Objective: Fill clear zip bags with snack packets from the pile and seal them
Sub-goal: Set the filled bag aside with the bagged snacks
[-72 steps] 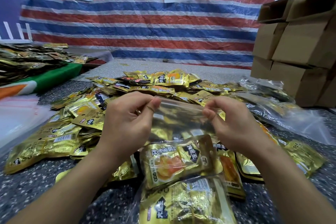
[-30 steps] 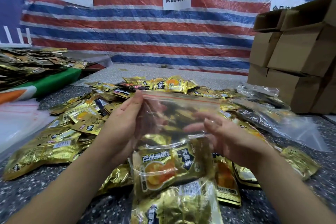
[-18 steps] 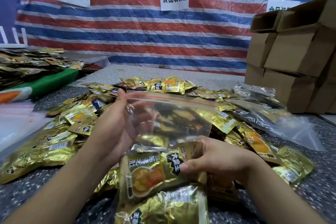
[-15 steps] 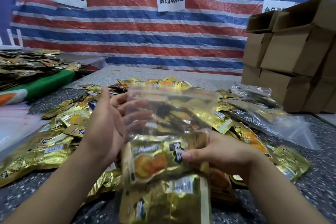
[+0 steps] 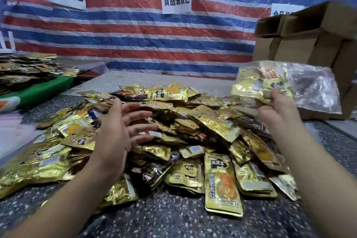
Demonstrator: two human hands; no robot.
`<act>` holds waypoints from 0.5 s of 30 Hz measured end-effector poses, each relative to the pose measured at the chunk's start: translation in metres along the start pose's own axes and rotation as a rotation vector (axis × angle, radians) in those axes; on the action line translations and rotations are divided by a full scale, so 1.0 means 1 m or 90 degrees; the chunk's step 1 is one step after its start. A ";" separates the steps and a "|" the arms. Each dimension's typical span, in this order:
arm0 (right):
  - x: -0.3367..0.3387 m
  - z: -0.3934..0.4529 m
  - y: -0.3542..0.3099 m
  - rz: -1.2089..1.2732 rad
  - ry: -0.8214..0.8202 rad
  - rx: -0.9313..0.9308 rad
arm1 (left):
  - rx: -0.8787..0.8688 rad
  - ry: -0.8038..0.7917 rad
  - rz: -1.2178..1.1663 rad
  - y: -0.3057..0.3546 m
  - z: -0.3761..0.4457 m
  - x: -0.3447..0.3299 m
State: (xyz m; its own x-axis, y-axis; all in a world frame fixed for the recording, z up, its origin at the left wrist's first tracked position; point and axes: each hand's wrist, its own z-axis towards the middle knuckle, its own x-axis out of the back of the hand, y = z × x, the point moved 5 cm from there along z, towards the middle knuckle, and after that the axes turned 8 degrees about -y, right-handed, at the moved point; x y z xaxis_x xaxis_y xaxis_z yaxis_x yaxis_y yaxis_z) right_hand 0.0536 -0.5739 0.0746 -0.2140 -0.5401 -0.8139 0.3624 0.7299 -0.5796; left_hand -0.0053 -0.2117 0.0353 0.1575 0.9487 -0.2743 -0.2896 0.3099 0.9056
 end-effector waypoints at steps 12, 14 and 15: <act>0.069 0.028 0.004 -0.112 0.176 -0.134 | 0.036 -0.084 0.017 -0.005 0.000 -0.007; 0.069 0.020 0.005 -0.155 0.157 -0.163 | 0.042 -0.103 0.022 -0.007 -0.001 -0.009; 0.068 0.017 0.007 -0.174 0.135 -0.181 | 0.045 -0.112 0.023 -0.008 -0.001 -0.010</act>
State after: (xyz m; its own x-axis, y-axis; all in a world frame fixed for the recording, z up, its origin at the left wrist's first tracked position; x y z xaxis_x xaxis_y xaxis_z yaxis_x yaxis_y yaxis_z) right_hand 0.0569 -0.6126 0.0165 -0.4588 -0.6534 -0.6022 0.0090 0.6742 -0.7385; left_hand -0.0057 -0.2238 0.0302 0.3124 0.9316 -0.1858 -0.2323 0.2646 0.9360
